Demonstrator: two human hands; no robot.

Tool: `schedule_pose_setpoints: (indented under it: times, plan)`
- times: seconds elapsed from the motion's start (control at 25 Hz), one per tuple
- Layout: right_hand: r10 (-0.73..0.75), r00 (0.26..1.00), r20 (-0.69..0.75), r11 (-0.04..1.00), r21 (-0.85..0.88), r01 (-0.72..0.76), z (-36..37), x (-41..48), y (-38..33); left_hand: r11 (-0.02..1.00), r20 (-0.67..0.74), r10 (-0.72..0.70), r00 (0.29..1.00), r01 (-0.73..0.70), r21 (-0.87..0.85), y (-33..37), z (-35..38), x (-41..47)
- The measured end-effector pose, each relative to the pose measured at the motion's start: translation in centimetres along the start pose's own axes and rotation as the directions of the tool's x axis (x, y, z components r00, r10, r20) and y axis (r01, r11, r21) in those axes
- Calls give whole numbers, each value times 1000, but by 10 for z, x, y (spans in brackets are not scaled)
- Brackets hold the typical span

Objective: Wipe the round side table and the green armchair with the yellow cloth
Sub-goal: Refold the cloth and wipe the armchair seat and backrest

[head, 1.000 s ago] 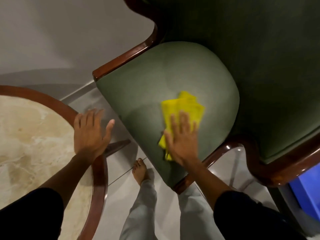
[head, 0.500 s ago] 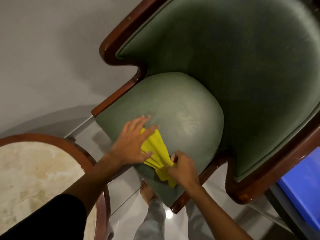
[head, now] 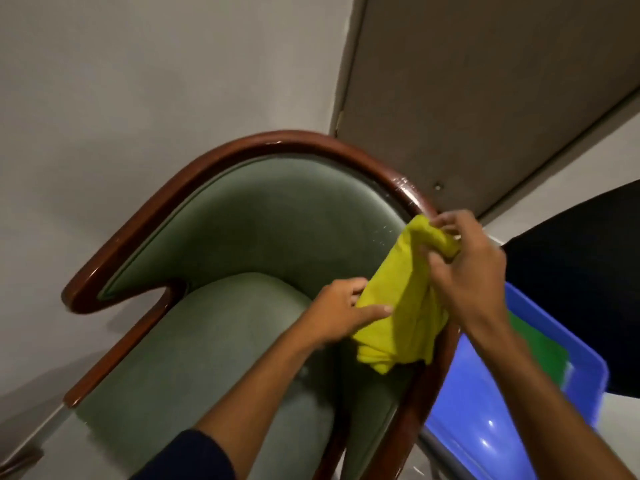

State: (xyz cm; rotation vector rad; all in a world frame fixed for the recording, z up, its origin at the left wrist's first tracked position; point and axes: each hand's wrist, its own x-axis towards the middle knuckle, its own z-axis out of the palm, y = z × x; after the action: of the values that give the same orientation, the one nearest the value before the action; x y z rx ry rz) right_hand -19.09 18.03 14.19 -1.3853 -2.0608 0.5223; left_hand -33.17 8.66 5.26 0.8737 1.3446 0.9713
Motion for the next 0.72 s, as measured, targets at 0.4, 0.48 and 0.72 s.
schedule_pose_setpoints:
  times: [0.4, 0.48, 0.72]
  plan:
    - [154, 979, 137, 926, -366, -94, 55, 53, 38, 381, -424, 470, 774, 256, 888, 31, -132, 44]
    - [119, 985, 124, 893, -447, -51, 62, 70, 41, 283, -463, 460, 758, 369, 885, 24, -173, 40]
    - [-19, 979, 203, 841, -527, 125, 76, 96, 42, 356, -644, 303, 703, 543, 760, 3, -250, 28]
